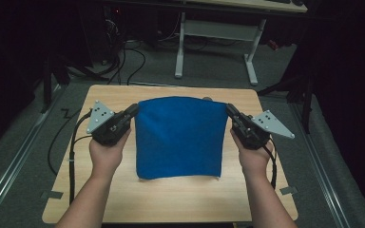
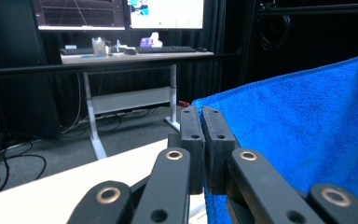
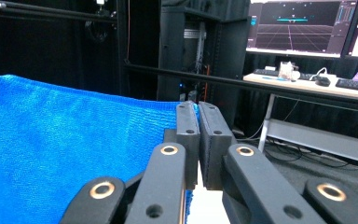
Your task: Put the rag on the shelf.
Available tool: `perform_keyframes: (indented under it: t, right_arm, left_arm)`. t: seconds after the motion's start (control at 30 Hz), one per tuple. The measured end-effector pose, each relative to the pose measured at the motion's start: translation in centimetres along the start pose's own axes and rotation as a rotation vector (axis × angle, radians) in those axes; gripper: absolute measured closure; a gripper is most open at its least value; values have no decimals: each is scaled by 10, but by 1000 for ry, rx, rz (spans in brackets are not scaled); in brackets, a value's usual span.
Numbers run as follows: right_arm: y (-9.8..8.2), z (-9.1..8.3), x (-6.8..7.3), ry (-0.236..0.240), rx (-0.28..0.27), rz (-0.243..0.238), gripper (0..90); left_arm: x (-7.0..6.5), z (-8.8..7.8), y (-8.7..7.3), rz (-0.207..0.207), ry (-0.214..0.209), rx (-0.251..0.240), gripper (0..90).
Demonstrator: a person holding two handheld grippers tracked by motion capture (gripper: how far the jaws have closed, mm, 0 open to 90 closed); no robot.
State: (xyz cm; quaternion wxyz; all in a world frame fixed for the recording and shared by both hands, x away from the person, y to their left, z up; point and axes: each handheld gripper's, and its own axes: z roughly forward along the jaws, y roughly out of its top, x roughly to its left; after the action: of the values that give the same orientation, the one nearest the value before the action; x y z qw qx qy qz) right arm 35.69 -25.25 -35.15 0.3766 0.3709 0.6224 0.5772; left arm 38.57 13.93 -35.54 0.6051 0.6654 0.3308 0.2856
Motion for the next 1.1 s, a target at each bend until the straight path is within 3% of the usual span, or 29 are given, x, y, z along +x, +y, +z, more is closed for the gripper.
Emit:
perform_keyframes:
  t: [0.43, 0.7, 0.9, 1.1]
  right_arm:
    - [20, 17, -9, -2, -17, 10, 887]
    - [31, 33, -15, -8, -16, 20, 888]
    - [38, 57, -34, -30, -9, 64, 888]
    - [44, 76, -48, -46, -4, 78, 889]
  left_arm:
    - [18, 12, 16, 26, 17, -9, 884]
    - [33, 31, 25, 29, 42, 12, 884]
    - [51, 55, 33, 30, 68, 31, 884]
    - [59, 73, 38, 40, 82, 31, 884]
